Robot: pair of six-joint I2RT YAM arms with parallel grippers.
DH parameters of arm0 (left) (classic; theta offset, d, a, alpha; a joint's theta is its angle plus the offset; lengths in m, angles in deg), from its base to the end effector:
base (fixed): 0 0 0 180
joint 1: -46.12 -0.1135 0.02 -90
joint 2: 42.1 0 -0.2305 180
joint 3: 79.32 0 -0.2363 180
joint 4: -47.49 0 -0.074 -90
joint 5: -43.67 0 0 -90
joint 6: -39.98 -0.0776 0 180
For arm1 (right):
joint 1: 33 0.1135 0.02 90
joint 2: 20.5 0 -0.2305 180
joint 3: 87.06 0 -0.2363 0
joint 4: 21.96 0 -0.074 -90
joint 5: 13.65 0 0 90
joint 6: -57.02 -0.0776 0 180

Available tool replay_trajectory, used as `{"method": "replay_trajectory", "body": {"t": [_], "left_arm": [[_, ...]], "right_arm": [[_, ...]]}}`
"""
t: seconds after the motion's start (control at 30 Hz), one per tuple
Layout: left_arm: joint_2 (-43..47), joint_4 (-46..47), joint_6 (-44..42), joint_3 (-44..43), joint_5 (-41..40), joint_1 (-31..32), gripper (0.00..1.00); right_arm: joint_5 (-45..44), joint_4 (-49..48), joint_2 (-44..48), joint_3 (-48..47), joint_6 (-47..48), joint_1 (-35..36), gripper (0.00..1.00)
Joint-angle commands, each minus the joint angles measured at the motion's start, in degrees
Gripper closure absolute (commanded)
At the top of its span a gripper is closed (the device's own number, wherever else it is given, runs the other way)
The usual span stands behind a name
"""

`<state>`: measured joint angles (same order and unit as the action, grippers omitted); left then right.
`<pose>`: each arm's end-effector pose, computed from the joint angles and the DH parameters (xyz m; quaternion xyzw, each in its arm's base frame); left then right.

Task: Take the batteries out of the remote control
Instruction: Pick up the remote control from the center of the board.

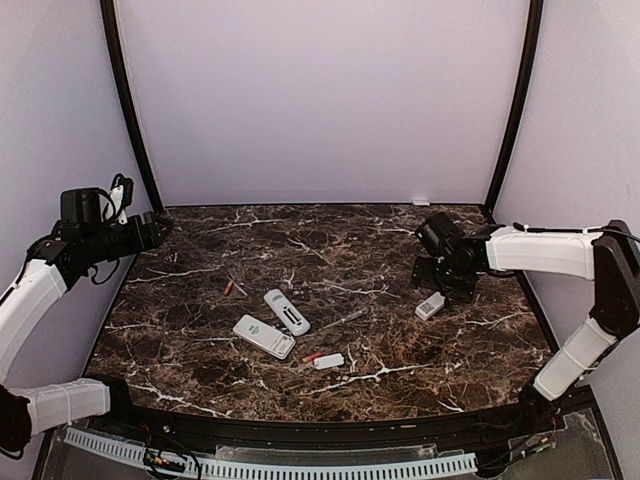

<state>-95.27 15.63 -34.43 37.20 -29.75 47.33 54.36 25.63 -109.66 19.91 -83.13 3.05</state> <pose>0.2518 -0.0275 0.2858 -0.0219 0.8219 -0.1992 0.5332 0.2663 0.1579 0.1475 0.1604 0.9434 0.0169 0.2898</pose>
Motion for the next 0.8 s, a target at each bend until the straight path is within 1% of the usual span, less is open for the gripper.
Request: {"method": "replay_trajectory", "body": {"t": [0.0,0.13,0.47,0.7,0.77], "left_arm": [[1.1,0.7,-0.5,1.0,-0.3,-0.3,0.21],[1.2,0.6,-0.5,1.0,-0.2,-0.3,0.21],[0.7,0.8,-0.3,1.0,0.4,-0.3,0.21],[0.6,1.0,-0.4,0.9,0.4,-0.3,0.21],[0.6,1.0,-0.3,0.9,0.4,-0.3,0.21]], "right_arm": [[-1.0,0.6,-0.4,2.5,-4.1,-2.4,0.01],[-1.8,-0.2,-2.9,2.8,-3.8,-4.6,0.03],[-1.1,-4.3,-9.6,1.2,-2.8,-5.5,0.09],[-0.1,-6.5,-11.6,0.7,-1.7,-5.5,0.28],[0.1,-7.1,-11.8,0.7,-1.4,-5.5,0.31]]}}
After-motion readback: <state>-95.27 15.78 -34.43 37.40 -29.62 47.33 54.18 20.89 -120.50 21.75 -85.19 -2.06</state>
